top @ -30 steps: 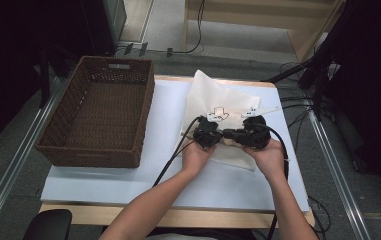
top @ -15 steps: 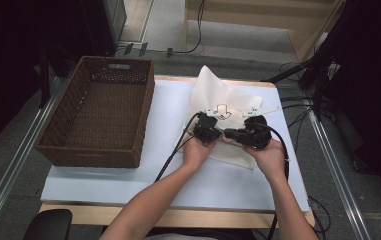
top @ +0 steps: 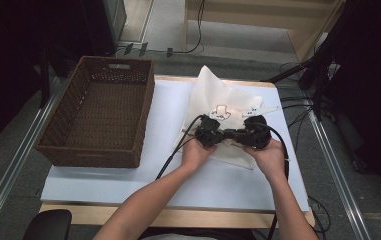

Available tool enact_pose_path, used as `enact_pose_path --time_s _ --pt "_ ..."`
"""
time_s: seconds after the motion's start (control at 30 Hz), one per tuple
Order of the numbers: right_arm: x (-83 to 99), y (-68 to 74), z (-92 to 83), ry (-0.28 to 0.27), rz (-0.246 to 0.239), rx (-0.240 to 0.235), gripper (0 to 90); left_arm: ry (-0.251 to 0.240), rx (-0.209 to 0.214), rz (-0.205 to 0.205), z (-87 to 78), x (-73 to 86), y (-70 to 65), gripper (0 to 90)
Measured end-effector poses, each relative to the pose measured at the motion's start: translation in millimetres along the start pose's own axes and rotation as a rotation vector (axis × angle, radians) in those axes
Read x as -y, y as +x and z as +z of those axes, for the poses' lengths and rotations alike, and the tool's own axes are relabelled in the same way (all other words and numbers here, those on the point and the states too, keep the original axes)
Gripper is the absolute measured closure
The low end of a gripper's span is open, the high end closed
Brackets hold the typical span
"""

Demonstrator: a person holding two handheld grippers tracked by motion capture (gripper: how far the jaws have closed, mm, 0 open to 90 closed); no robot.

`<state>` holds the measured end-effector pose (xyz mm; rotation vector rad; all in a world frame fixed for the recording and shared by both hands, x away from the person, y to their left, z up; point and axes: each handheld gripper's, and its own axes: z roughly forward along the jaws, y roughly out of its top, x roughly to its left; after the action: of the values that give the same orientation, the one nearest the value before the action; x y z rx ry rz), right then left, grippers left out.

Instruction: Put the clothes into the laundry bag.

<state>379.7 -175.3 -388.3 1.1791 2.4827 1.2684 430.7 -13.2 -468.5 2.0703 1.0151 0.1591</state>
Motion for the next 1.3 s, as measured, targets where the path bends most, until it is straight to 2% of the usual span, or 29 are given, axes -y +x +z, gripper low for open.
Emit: enact_pose_path --time_s 0.1,0.33,0.5,0.63,0.7,0.8,0.9,1.0,1.07,1.17,1.3 --pt "-0.2 0.5 -1.6 -0.007 -0.001 -0.017 89.5 -0.028 -0.009 -0.042 2.8 -4.3 1.4 89.8" --pt "-0.9 1.7 -7.0 -0.032 -0.003 -0.05 89.7 -0.092 -0.037 -0.058 0.9 -10.2 -0.7 90.0" --pt "0.1 0.0 -5.7 -0.018 0.004 -0.045 89.8 -0.061 -0.045 -0.049 9.0 -9.8 3.5 89.6" --pt "1.4 -2.9 -3.9 -0.013 0.012 -0.043 89.7 -0.053 -0.029 -0.058 12.8 -8.5 6.4 88.6" --pt "1.5 -2.9 -3.2 -0.011 0.008 -0.036 89.7 -0.055 -0.025 -0.071 11.3 -9.1 6.6 88.1" --pt "2.0 -4.8 -4.7 -0.02 0.015 -0.029 89.7 -0.093 -0.042 -0.042 5.7 -6.2 6.3 88.3" --pt "3.1 -7.2 -5.1 -0.017 0.022 -0.025 89.6 -0.046 -0.014 -0.065 6.5 -5.6 12.4 88.3" --pt "3.0 -7.3 -4.5 -0.02 0.021 -0.018 89.6 -0.041 0.03 -0.066 2.5 -7.7 12.8 83.3" --pt "2.8 -7.9 -5.4 -0.025 0.025 -0.011 89.6 -0.045 0.045 -0.048 -1.3 -7.0 12.4 81.3" --pt "3.2 -8.8 -5.9 -0.028 0.025 -0.003 89.5 -0.023 0.041 0.016 -11.2 -4.0 10.0 75.8" --pt "2.9 -7.8 -4.5 -0.023 0.027 -0.001 89.5 -0.034 0.063 0.053 -24.9 -1.3 7.4 66.2"
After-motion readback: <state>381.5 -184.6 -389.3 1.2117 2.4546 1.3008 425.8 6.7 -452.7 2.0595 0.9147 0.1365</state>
